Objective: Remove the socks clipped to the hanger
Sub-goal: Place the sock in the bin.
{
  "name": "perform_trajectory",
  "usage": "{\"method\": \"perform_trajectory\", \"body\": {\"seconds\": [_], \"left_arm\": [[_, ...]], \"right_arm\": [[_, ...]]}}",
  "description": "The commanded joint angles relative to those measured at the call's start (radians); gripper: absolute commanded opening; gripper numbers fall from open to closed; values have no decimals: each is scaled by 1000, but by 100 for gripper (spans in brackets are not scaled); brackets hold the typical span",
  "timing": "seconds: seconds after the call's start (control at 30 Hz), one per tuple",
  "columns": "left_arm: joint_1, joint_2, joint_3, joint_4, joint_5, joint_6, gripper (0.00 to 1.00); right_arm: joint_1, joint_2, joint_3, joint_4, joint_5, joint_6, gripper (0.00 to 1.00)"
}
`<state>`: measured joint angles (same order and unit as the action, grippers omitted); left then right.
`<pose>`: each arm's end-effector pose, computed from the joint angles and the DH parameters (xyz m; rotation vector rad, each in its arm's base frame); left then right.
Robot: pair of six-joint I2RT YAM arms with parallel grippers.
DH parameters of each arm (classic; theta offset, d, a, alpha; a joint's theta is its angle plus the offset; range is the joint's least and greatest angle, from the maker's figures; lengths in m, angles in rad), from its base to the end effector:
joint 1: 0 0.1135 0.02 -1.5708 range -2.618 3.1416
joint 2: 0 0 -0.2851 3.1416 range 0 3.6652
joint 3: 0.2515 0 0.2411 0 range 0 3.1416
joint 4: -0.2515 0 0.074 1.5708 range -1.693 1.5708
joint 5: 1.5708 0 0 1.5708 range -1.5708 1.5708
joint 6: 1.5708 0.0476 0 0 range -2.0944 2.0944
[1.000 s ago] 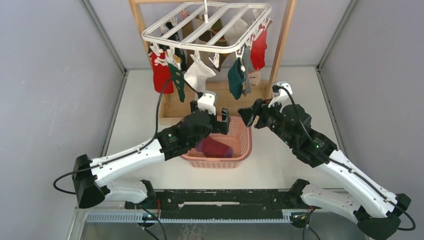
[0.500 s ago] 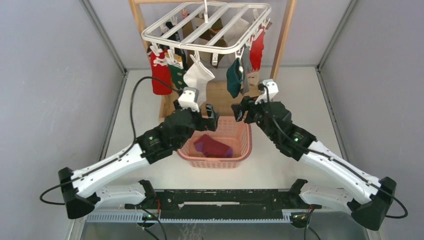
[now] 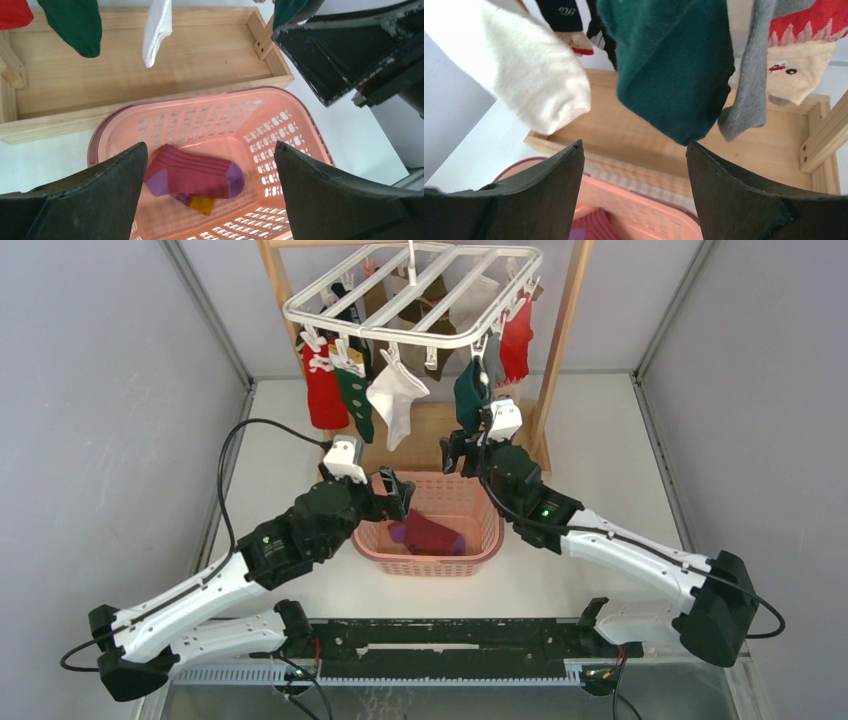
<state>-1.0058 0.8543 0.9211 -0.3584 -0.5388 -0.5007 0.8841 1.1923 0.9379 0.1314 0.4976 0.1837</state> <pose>0.1126 -0.1320 0.3709 0.0927 1.8542 -0.5591 0.1892 0.1949 0.3635 -0.2183 1.6790 0.3819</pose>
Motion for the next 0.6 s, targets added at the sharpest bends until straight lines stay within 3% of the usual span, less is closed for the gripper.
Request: {"method": "perform_trajectory", "body": {"seconds": [0.0, 0.57], "left_arm": [[2, -24, -28, -5, 5, -20, 100], [4, -8, -31, -7, -13, 1, 100]], "right_arm": [[-2, 45, 9, 132, 121, -23, 81], [-102, 15, -115, 201, -57, 28, 80]]}}
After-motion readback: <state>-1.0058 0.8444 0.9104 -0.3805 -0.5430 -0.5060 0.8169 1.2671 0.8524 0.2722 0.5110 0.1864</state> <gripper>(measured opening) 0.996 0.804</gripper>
